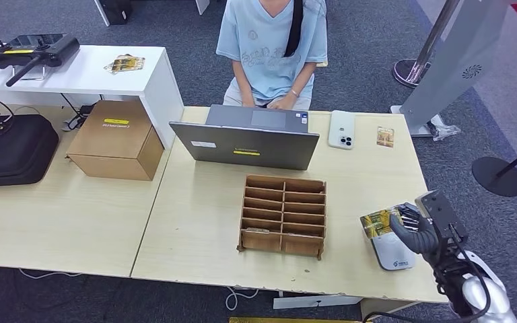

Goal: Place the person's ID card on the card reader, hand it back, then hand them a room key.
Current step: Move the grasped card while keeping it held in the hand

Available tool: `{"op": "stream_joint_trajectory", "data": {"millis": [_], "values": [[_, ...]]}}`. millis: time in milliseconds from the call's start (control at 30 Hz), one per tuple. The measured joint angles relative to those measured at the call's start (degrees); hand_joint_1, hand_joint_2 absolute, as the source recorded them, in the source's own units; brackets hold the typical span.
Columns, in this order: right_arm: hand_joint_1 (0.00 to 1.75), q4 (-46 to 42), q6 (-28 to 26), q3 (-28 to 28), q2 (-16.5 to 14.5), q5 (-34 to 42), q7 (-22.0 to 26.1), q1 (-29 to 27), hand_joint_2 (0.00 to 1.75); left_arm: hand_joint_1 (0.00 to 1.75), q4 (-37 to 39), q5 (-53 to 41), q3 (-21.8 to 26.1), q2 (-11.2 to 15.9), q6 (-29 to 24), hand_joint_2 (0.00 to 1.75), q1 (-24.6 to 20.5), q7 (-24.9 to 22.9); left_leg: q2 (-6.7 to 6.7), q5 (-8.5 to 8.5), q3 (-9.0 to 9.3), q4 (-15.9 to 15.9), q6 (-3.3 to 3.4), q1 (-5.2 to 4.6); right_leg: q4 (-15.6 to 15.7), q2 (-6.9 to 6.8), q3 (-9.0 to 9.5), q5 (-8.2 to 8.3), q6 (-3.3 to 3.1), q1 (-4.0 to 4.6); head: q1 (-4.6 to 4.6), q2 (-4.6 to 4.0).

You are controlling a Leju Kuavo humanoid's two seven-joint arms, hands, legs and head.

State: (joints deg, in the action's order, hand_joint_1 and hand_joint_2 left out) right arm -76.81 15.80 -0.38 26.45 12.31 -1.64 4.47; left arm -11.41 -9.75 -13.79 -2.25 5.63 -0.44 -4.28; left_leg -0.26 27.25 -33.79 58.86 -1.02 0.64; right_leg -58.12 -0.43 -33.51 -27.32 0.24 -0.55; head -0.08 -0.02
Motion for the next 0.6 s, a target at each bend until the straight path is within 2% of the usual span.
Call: {"op": "stream_joint_trajectory", "data": {"millis": [300,600], "values": [[1.75,7.62,-2.31,-2.96,-0.02,-1.9,1.6,0.82,1.75,0.0,0.0,0.09,0.0,0.02,0.04,0.0,0.02,0.0,-0.01,0.01,0.0,0.0,0.01,0.0,0.0,-0.01,0.0,0.0,0.0,0.0,0.0,0.0],[1.75,10.53,-2.79,-5.12,-0.3,-2.58,1.73,0.63,1.75,0.0,0.0,-0.07,0.0,0.02,0.37,0.0,0.0,0.0,0.01,0.02,0.01,0.0,0.02,0.0,0.01,0.01,-0.01,0.0,0.0,0.0,-0.01,0.0]]}}
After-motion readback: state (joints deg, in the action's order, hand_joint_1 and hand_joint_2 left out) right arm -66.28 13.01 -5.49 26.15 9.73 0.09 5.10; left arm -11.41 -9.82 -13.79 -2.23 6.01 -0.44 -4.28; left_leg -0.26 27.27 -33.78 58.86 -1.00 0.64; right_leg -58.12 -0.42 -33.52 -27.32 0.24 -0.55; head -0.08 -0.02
